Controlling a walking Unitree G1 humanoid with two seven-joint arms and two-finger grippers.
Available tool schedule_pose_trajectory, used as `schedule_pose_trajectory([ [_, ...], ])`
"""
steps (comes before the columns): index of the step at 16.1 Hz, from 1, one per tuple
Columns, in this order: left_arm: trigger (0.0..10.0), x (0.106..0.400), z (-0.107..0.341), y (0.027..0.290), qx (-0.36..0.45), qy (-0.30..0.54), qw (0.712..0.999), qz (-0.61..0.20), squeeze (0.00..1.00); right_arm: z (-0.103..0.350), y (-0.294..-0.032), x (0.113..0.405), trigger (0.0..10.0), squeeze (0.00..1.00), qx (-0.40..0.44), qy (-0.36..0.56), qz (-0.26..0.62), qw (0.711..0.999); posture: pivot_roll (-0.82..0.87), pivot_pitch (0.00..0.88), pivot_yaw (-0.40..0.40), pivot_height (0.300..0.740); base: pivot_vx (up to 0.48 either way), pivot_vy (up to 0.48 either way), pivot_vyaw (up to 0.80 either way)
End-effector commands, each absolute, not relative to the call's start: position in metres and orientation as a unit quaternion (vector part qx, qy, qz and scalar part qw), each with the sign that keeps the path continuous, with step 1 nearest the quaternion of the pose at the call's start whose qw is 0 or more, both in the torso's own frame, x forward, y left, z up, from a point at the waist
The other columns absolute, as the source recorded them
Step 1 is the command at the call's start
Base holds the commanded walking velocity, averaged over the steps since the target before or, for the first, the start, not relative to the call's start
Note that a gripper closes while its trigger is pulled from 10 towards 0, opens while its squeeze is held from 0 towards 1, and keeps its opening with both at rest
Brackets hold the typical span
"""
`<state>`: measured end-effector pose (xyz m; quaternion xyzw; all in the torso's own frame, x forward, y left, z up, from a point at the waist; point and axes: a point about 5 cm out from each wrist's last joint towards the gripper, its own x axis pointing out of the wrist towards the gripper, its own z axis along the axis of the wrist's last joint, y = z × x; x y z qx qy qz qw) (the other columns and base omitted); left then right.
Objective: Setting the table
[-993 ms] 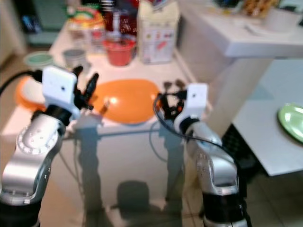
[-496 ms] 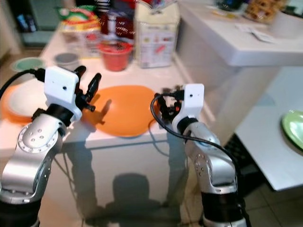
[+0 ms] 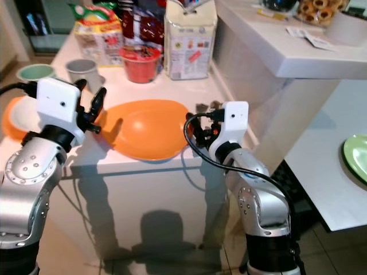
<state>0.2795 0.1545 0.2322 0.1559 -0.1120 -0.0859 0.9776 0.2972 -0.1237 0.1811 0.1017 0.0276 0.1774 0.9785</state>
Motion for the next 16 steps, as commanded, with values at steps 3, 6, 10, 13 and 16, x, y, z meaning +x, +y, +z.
schedule_pose_trajectory([
  [3, 10.0, 0.2781, 0.2368, 0.1513, 0.152, -0.117, 0.977, -0.091, 0.00, 0.1837, -0.1233, 0.2947, 10.0, 0.00, 0.108, 0.022, 0.183, 0.977, 0.08, 0.000, -0.059, 0.740, 0.000, 0.326, 0.00],
  [6, 10.0, 0.2778, 0.2371, 0.1513, 0.151, -0.115, 0.977, -0.094, 0.00, 0.1844, -0.1240, 0.2944, 10.0, 0.00, 0.109, 0.018, 0.182, 0.977, 0.08, 0.000, -0.060, 0.740, 0.000, 0.344, 0.00],
  [10, 10.0, 0.2784, 0.2375, 0.1541, 0.149, -0.112, 0.978, -0.090, 0.00, 0.1835, -0.1245, 0.2931, 10.0, 0.00, 0.117, 0.015, 0.180, 0.977, 0.08, 0.000, -0.058, 0.740, 0.000, 0.356, 0.00],
  [13, 10.0, 0.2788, 0.2367, 0.1545, 0.150, -0.109, 0.979, -0.090, 0.00, 0.1826, -0.1264, 0.2923, 10.0, 0.00, 0.119, 0.015, 0.175, 0.977, 0.08, 0.000, -0.057, 0.740, 0.000, 0.356, 0.00],
  [16, 10.0, 0.2791, 0.2383, 0.1533, 0.156, -0.114, 0.977, -0.092, 0.00, 0.1821, -0.1269, 0.2918, 10.0, 0.00, 0.122, 0.014, 0.173, 0.977, 0.07, 0.000, -0.055, 0.740, 0.000, 0.236, 0.00],
])
